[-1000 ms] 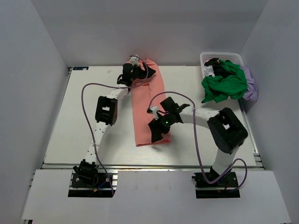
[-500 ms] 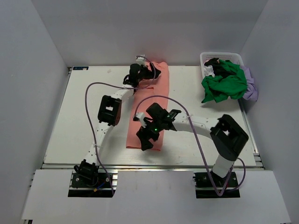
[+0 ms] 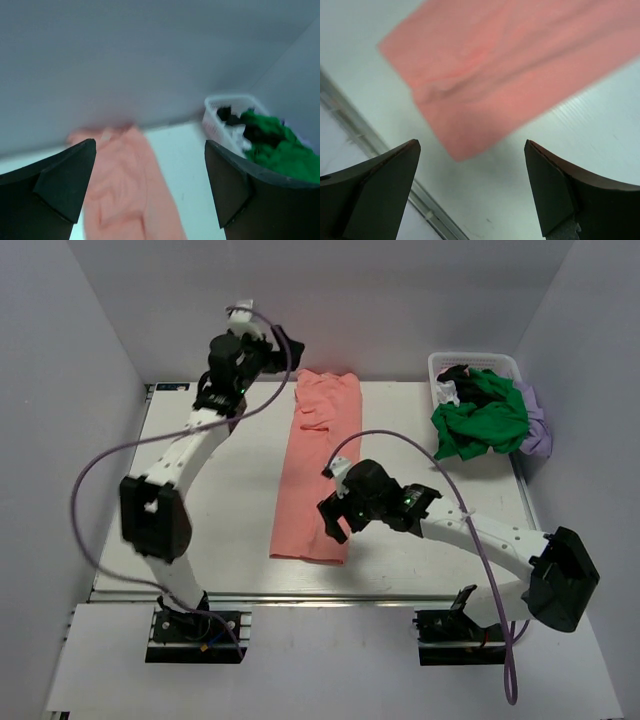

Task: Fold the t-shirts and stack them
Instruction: Rotate the tshirt 90 degrees, then grab the bottom of the folded rectangular tshirt with both arms

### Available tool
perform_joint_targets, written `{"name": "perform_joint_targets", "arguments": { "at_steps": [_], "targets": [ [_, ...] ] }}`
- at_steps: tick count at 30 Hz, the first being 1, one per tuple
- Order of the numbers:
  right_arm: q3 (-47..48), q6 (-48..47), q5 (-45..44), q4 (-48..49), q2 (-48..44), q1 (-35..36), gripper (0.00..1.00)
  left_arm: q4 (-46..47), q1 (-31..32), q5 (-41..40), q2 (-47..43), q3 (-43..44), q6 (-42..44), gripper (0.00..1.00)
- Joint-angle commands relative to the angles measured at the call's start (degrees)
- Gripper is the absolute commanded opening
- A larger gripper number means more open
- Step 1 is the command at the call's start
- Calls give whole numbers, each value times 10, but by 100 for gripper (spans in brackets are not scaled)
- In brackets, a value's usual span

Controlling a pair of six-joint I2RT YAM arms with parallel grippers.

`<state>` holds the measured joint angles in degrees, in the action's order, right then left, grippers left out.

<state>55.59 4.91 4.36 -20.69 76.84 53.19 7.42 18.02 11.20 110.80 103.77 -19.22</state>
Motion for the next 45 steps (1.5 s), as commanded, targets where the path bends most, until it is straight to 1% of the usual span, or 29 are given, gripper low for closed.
{"name": "perform_joint_targets", "arguments": {
  "at_steps": [1,2,3,4,5,6,7,8,9,10,12,16,18,21,24,25,27,28,30,31,33,35,37,38,40,41,43,44,45],
  "targets": [
    [-12,64,-168,-33,-42,-7,90,-32,0,-74,-187,-242,16,99],
    [-36,71,-169,-27,-49,-11,90,-49,0,-113,-228,-285,10,99],
    [-43,73,-156,-23,-62,-12,90,-68,0,-127,-264,-323,2,99],
    [-50,76,-127,-16,-70,-15,90,-91,0,-137,-325,-388,-21,99],
    [-71,75,-87,-14,-72,-14,90,-134,9,-166,-352,-419,-38,99],
    [-79,70,-60,-11,-77,-13,90,-148,14,-172,-377,-449,-49,99],
    [-85,67,-52,-8,-75,-13,90,-155,14,-129,-418,-509,-58,99],
    [-105,62,-20,-9,-73,-14,90,-174,14,-101,-430,-536,-71,99],
    [-109,60,-10,-8,-69,-12,90,-182,14,-67,-442,-580,-77,99],
    [-117,52,0,-8,-68,-12,90,-194,20,-18,-449,-597,-88,99],
    [-123,39,38,-7,-57,-12,90,-220,20,44,-454,-641,-99,99],
    [-134,44,90,26,-40,-10,90,-260,42,66,-459,-695,-118,99],
    [-130,52,92,37,-15,-11,90,-275,61,71,-465,-707,-118,99],
    [-130,55,89,61,13,-9,90,-321,74,50,-476,-716,-110,99],
    [-126,58,86,79,41,-8,90,-332,90,44,-464,-738,-110,96],
    [-123,58,82,81,46,-9,90,-321,97,44,-464,-744,-110,93],
    [-124,62,73,90,58,-11,90,-301,104,37,-456,-756,-110,92],
    [-122,63,65,90,62,-10,88,-287,110,32,-441,-762,-110,87],
    [-119,59,63,91,78,-10,84,-278,110,32,-427,-762,-110,80],
    [-115,59,62,87,81,-11,81,-272,117,32,-419,-762,-110,78],
    [-114,60,59,86,95,-12,79,-243,123,32,-401,-779,-105,77],
    [-111,55,54,86,103,-11,77,-236,130,32,-384,-779,-97,77],
    [-110,51,56,86,111,-12,72,-236,141,25,-379,-779,-86,74],
    [-106,51,55,87,113,-11,67,-236,141,20,-379,-779,-86,66],
    [-104,43,57,86,122,-11,54,-244,146,20,-384,-779,-79,59],
    [-98,43,59,85,125,-11,49,-259,146,20,-384,-779,-72,52],
    [-95,40,65,86,132,-11,39,-277,151,10,-396,-779,-71,46],
    [-92,35,71,80,134,-11,25,-277,151,24,-396,-779,-71,39],
    [-91,38,75,74,134,-11,18,-277,151,34,-404,-779,-71,36]
  ]
}}
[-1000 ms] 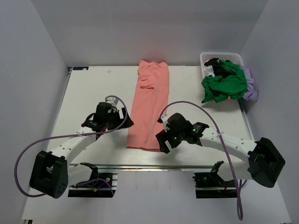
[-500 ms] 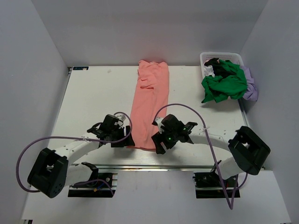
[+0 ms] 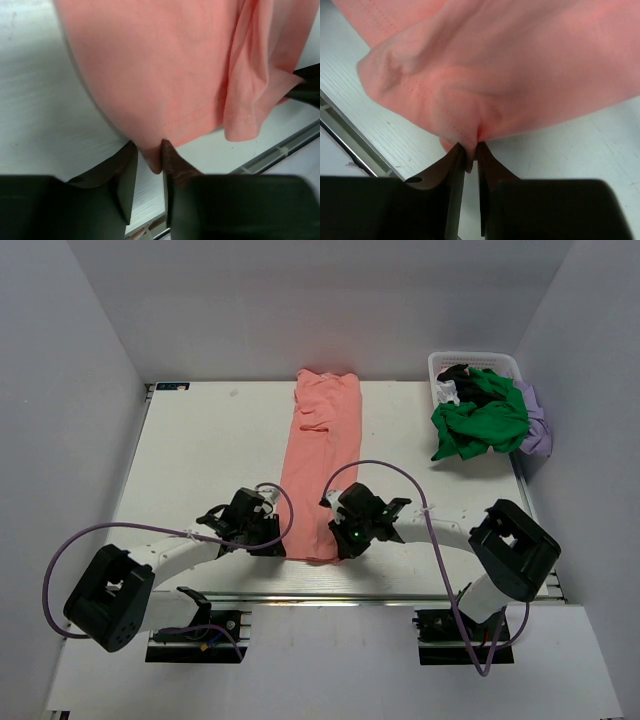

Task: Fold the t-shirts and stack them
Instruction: Grab the bottom of the folded rectangular tshirt with both arms, then fold the folded rectangular tshirt in 1/3 of the way

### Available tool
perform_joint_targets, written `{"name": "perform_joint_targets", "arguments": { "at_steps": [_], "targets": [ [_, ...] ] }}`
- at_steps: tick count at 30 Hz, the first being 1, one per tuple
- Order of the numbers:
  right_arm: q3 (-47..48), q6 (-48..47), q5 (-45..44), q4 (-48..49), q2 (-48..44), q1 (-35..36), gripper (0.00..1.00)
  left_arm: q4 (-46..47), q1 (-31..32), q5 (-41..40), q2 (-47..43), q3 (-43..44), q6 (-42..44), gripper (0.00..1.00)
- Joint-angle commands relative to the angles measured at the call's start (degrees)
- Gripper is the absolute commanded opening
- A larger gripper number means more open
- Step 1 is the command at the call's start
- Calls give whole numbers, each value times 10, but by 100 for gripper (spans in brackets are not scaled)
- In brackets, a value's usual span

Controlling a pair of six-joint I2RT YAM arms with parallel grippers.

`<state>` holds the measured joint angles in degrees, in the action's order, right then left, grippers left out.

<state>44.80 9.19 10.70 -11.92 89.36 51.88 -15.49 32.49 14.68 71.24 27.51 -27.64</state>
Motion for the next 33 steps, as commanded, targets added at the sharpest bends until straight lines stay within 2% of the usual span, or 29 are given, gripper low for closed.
{"name": "perform_joint_targets", "arguments": {
  "at_steps": [1,2,3,5,6,7,10,13,19,21,23,29,33],
  "targets": [
    [18,-6,14,-29,6,4,7,-55,12,16,-15,-17,6,31],
    [16,-3,20,-33,5,3,4,-55,12,22,-15,-17,0,31],
    [7,-1,31,-37,-4,2,2,-62,12,27,-23,-17,-6,22],
    [-1,10,43,-50,-34,4,0,-69,18,43,-35,-17,-14,14],
    [-13,14,47,-58,-41,5,0,-75,23,43,-47,-17,-21,4],
    [-15,15,56,-63,-48,5,0,-75,23,54,-53,-17,-21,0],
    [-17,18,70,-91,-74,8,0,-87,29,88,-67,-17,-28,0],
    [1,15,74,-129,-79,6,0,-111,29,101,-67,20,-34,0],
    [89,15,-34,-175,-31,-1,0,-112,29,53,-16,107,-51,0],
    [125,12,-36,-184,-9,-13,0,-85,17,48,3,115,-66,0],
    [143,7,-31,-188,14,-25,0,-85,17,13,18,161,-60,0],
    [233,-3,-54,-199,63,-76,0,-146,0,-86,102,297,-23,0],
    [279,-8,-49,-205,92,-123,0,-126,-30,-97,145,335,-8,0]
  ]
}}
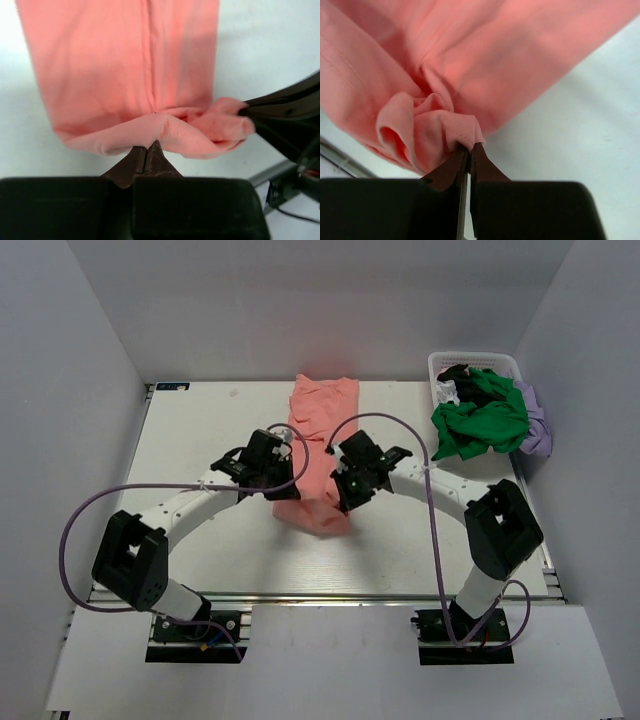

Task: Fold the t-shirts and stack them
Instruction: Fold the folded rectangular tshirt in 1/3 of the way

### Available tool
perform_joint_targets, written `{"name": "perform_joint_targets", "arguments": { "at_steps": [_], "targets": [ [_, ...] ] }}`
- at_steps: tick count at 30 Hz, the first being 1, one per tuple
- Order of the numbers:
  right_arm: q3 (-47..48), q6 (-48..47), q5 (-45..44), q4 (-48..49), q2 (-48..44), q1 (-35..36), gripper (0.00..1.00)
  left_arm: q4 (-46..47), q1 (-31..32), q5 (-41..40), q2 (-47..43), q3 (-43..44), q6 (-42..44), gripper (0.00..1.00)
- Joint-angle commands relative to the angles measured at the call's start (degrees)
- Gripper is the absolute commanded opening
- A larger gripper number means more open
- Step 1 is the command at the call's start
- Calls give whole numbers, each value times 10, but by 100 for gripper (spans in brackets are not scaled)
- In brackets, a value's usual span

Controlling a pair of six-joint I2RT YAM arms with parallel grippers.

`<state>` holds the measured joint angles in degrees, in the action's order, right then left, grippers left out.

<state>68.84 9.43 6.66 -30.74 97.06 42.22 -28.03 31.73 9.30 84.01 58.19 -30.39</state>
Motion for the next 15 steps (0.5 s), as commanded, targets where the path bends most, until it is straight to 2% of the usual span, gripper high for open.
{"name": "perform_joint_targets", "arguments": {
  "at_steps": [1,8,15],
  "targets": [
    [63,-11,-6,-20,18,-29,0,19,-28,-43,25,44,19,0],
    [139,-30,-16,-23,71,-66,0,96,-63,-4,92,97,24,0],
    [232,-55,-31,-28,124,-96,0,120,-97,21,155,164,44,0]
  ]
}}
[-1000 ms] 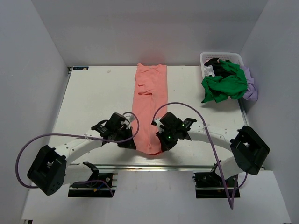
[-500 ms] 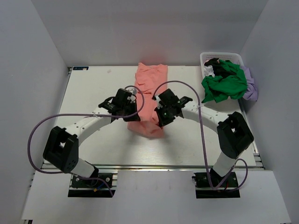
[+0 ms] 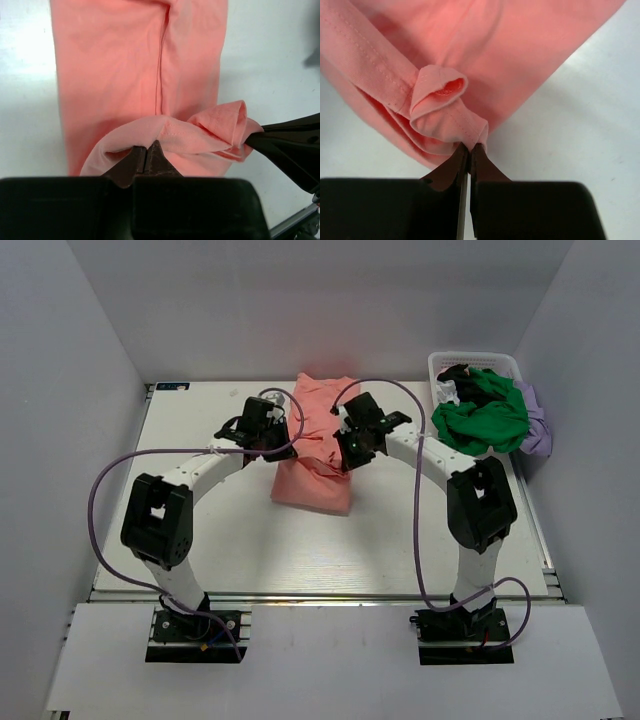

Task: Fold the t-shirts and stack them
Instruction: Fold the folded rectangular tshirt in 1/3 of the way

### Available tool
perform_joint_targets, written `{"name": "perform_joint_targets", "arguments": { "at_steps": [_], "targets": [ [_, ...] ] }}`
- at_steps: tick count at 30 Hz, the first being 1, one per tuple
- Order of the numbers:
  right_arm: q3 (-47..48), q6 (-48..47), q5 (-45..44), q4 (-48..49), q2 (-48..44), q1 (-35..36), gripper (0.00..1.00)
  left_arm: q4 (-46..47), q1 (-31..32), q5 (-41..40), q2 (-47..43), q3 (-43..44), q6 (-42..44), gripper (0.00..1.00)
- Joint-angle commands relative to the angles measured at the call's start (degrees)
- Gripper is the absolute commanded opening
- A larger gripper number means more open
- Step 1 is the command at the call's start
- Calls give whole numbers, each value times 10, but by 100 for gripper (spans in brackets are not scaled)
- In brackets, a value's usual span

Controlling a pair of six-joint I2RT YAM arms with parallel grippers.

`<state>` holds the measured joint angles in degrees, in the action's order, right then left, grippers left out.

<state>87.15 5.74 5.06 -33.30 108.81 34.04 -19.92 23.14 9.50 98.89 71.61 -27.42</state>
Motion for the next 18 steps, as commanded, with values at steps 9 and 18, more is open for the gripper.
{"name": "perform_joint_targets", "arguments": {
  "at_steps": [9,18],
  "targets": [
    [176,-23,10,-14,87,-52,0,52,-48,78,96,134,26,0],
    [204,-42,31,5,141,-81,0,58,-72,122,165,195,26,0]
  ]
}}
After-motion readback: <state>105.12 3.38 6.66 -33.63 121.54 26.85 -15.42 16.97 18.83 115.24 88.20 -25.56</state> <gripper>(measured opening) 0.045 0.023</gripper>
